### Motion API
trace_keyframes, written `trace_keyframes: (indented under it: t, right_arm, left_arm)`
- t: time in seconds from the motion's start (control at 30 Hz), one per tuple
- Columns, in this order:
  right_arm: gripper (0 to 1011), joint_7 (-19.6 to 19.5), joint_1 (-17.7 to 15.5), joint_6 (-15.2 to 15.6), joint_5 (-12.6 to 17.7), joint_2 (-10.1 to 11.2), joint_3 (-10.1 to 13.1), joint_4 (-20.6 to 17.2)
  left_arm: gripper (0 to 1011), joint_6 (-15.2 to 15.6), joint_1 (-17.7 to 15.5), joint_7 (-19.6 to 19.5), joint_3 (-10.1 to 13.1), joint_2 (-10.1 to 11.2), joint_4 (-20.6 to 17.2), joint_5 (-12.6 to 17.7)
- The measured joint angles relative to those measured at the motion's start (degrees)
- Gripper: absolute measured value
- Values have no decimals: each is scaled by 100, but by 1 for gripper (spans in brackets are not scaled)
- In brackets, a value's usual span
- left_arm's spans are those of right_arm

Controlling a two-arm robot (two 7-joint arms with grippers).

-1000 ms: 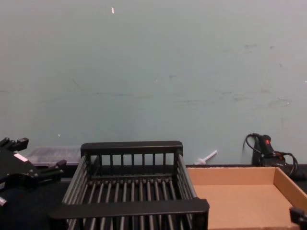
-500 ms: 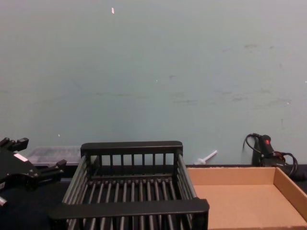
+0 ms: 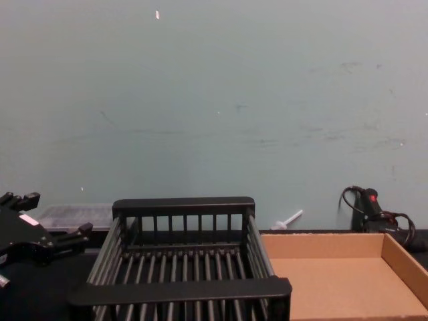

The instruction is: Pick up the white tape and place it into the black box , Pick up the silver tape and place it into the brown box.

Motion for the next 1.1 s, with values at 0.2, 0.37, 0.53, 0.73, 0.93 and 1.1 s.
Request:
trace_keyframes:
  t: [0.2, 0.37, 0.53, 0.73, 0.93, 1.1]
  right_arm:
    - [1002, 66, 27, 112, -55, -49, 5, 36]
    - [1002, 145, 67, 199, -120, -121, 11, 86]
    - [1002, 193, 96, 246, -176, -168, 20, 117]
    - [1002, 255, 141, 277, -251, -240, 35, 184]
    - [1002, 330, 183, 303, -316, -313, 51, 245]
    - [1002, 385, 195, 316, -361, -361, 71, 275]
  left_arm:
    - [1001, 0, 0, 0, 0, 0, 0, 0]
    - [1001, 0, 0, 0, 0, 0, 0, 0]
    - [1001, 0, 0, 0, 0, 0, 0, 0]
    - [1001, 0, -1, 0, 0, 0, 0, 0]
    - [1001, 0, 0, 0, 0, 0, 0, 0]
    - [1001, 0, 0, 0, 0, 0, 0, 0]
